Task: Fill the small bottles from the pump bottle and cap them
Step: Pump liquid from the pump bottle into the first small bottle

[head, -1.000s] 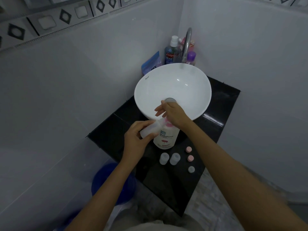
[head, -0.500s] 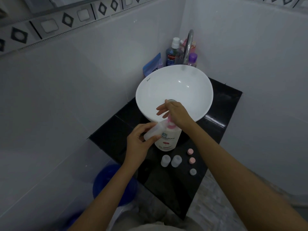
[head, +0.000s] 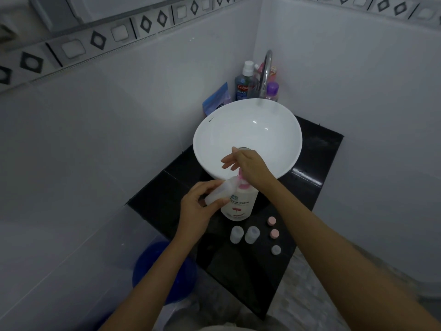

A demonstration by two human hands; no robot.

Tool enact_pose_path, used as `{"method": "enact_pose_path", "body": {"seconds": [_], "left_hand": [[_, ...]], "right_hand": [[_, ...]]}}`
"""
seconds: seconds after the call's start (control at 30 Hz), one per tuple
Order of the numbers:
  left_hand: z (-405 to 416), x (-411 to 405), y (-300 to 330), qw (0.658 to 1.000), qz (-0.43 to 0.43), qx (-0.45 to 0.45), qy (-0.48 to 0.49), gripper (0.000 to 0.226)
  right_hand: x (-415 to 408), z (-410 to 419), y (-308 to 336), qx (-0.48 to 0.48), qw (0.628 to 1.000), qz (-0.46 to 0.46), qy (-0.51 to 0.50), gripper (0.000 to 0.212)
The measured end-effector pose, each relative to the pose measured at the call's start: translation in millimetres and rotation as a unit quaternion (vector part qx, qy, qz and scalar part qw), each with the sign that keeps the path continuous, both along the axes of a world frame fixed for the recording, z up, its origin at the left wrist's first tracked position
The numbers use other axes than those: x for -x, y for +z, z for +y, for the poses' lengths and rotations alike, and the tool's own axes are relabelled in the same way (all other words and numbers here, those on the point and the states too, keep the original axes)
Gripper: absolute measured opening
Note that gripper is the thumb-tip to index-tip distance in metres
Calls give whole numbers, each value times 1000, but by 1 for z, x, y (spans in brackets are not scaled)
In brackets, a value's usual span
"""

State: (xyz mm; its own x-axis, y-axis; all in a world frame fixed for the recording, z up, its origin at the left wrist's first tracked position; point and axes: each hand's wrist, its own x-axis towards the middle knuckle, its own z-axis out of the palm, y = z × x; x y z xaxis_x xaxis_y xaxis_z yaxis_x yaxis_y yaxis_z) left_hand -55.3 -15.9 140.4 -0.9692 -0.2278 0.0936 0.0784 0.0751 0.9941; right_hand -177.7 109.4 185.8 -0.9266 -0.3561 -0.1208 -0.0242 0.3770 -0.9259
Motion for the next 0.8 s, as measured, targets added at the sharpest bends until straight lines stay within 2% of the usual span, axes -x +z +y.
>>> {"method": "enact_pose_path", "body": {"seconds": [0.2,0.37,0.5,0.67,0.8], "left_hand": [[0,-1,-3,1000,-22,12,9,35],[0,-3,4,1000,-8,3,-1,36],[0,-1,4,1000,-8,9,2,36],[-1,-1,0,1000,-13,13,3,34],[-3,-1,3,1000,-4,4,-4,35]], "right_hand": [[-3,-2,-10,-17,999,-45,-18,43],[-1,0,5,25,999,-20,21,46],[0,-2,0,12,1000,1,-6,44],[-2,-4,-12,8,997,-64,-46,40],[0,-3,-2,15,997,-66,-23,44]]}}
